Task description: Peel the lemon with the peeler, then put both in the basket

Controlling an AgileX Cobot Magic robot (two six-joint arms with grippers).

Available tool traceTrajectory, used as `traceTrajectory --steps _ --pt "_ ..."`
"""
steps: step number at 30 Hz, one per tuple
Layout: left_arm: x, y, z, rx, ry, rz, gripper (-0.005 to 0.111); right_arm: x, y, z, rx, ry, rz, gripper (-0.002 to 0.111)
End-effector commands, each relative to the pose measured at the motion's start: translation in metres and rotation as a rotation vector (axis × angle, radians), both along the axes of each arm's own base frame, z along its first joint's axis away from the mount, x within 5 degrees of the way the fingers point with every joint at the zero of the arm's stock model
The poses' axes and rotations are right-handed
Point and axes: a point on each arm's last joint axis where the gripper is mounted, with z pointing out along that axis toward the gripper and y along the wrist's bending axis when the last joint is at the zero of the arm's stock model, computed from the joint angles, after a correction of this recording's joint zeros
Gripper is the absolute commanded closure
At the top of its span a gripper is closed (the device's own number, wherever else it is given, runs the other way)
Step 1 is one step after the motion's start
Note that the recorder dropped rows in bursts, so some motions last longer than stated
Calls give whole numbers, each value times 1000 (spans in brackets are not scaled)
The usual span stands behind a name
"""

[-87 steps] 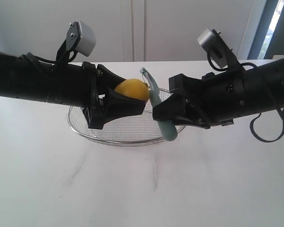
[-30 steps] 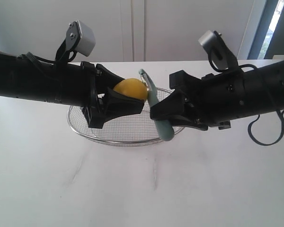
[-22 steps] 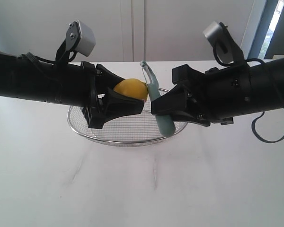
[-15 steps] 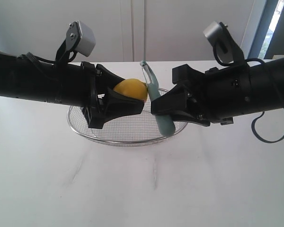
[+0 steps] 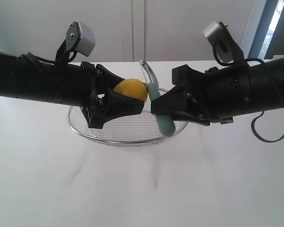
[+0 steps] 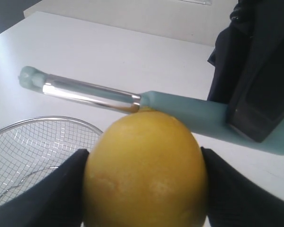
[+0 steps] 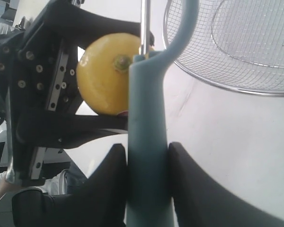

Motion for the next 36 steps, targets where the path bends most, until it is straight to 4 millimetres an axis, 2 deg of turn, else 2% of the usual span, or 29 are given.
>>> traceTrajectory --steps 1,10,19,26,31,36 --pt "-2 -1 6 -37 9 -13 107 -1 0 2 2 -24 1 108" --pt "-4 -2 7 -44 16 -24 107 1 -1 3 -1 -34 -12 108" --pt "-4 -2 7 -48 18 -31 107 7 0 16 6 -84 -21 108" --pt "-4 -2 7 -48 18 -31 107 12 -2 16 -7 -106 -82 108" --pt "-4 -2 6 -38 13 -30 107 20 -1 35 9 -171 -99 108" --pt "-4 -1 6 -37 13 -28 107 29 -2 42 -32 -200 -114 108"
